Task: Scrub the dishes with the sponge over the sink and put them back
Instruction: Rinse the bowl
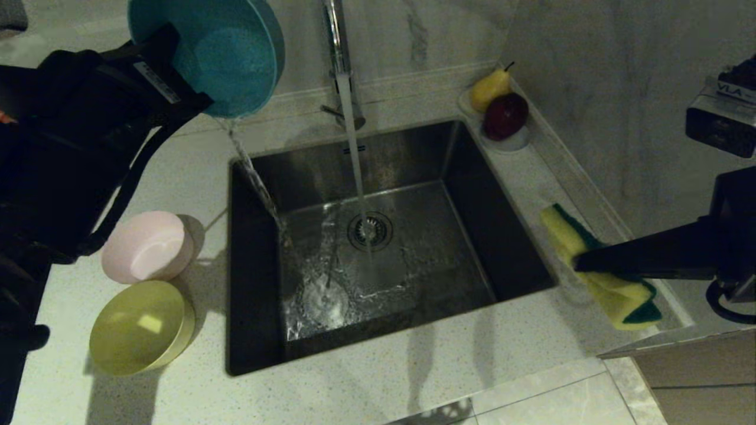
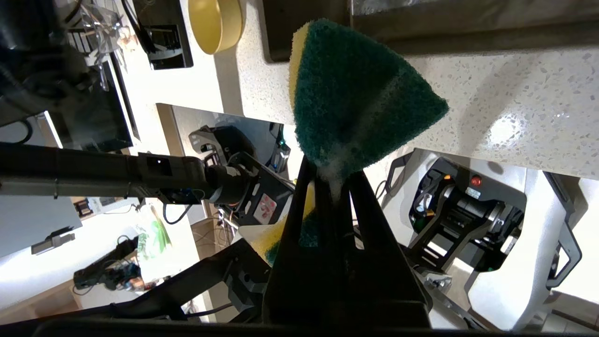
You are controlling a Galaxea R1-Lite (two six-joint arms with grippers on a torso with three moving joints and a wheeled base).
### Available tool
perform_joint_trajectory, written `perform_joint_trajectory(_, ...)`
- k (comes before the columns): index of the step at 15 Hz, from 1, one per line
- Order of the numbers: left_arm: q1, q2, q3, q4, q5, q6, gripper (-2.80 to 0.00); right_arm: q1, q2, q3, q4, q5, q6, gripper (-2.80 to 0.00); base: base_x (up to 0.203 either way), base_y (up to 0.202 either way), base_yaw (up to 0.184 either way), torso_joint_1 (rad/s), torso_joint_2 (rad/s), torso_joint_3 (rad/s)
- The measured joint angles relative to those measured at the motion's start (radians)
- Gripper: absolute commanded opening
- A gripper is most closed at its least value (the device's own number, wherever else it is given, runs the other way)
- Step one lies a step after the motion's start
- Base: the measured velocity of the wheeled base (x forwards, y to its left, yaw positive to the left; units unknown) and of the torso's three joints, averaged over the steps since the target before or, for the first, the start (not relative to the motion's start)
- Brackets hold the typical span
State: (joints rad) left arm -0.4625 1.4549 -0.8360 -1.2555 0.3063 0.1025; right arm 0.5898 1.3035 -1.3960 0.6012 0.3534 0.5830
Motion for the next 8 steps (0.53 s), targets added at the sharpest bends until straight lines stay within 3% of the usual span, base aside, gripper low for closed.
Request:
perform_joint_trajectory(6, -0.001, -0.058, 0.041, 0.012, -0.032, -0.009, -2.8, 0.005, 0.018, -0.001, -0.002, 0.001, 0.0, -2.8, 0.0, 0.0, 0.0, 0.0, 0.0, 0.0)
perform_joint_trajectory(8, -0.001, -0.061, 0.037, 0.085, -0.03, -0.014, -2.8, 0.005, 0.015, -0.001, -0.001, 0.002, 0.0, -2.8, 0.0, 0.0, 0.0, 0.0, 0.0, 0.0)
